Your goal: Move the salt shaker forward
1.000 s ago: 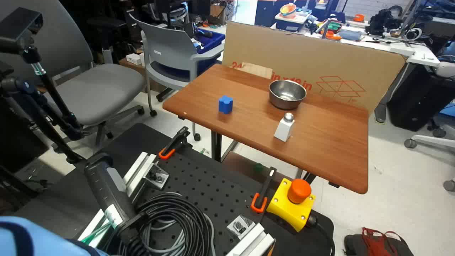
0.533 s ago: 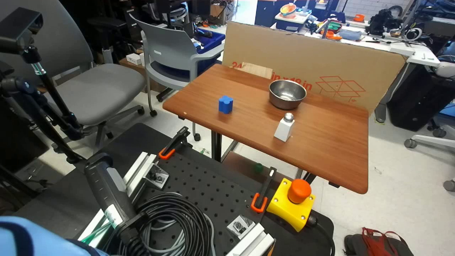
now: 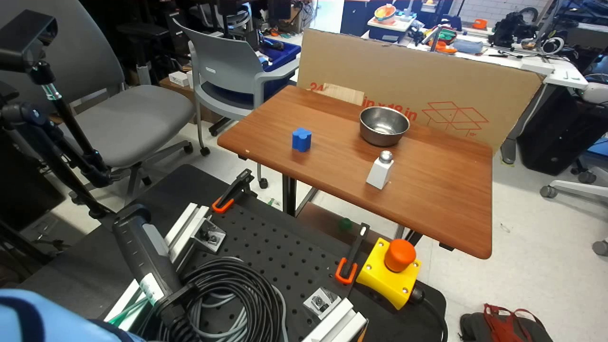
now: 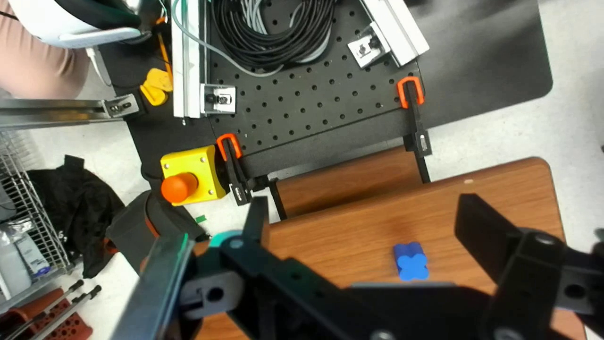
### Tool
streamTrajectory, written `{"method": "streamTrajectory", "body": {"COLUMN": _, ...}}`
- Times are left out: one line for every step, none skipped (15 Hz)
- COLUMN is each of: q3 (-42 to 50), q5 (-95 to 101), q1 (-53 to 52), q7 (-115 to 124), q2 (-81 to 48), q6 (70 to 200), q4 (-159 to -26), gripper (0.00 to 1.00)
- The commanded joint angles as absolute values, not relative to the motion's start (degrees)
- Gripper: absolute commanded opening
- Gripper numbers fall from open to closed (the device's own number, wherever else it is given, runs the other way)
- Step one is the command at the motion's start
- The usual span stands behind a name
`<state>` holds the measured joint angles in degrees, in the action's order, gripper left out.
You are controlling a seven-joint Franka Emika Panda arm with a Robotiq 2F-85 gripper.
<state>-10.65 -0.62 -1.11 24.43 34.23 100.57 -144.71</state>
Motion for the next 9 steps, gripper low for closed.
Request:
{"method": "streamTrajectory", "body": {"q3": -7.25, "q5": -0.71, "q1": 0.79, "q7": 21.64, "q2": 30.22, "q6": 109.38, "q4": -144.67, "gripper": 1.00}}
{"method": "streamTrajectory", "body": {"q3": -6.04, "q5": -0.94, "q1": 1.27, "q7": 20.49, "q2": 28.57, "q6": 111.85, "q4": -144.54, "gripper": 1.00}}
{"method": "streamTrajectory", "body": {"q3": -4.75, "q5": -1.26, "q1": 1.66, "q7": 19.04, "q2": 26.78, "q6": 114.21, "q4": -144.40, "gripper": 1.00}}
{"method": "streamTrajectory", "body": {"q3": -2.89, "q5": -1.85, "q1": 2.07, "q7": 16.57, "q2": 24.25, "q6": 116.83, "q4": -144.17, "gripper": 1.00}}
{"method": "streamTrajectory", "body": {"q3": -1.12, "q5": -2.84, "q1": 2.40, "q7": 14.37, "q2": 21.55, "q6": 119.29, "q4": -143.66, "gripper": 1.00}}
{"method": "streamTrajectory", "body": {"q3": 0.40, "q5": -3.61, "q1": 2.68, "q7": 12.30, "q2": 18.81, "q6": 121.37, "q4": -143.00, "gripper": 1.00}}
{"method": "streamTrajectory", "body": {"q3": 1.66, "q5": -3.97, "q1": 3.04, "q7": 10.58, "q2": 15.92, "q6": 122.67, "q4": -142.14, "gripper": 1.00}}
{"method": "streamTrajectory", "body": {"q3": 2.46, "q5": -3.48, "q1": 3.45, "q7": 9.37, "q2": 13.03, "q6": 123.26, "q4": -141.11, "gripper": 1.00}}
{"method": "streamTrajectory", "body": {"q3": 2.99, "q5": -2.92, "q1": 3.78, "q7": 8.61, "q2": 10.67, "q6": 123.90, "q4": -140.23, "gripper": 1.00}}
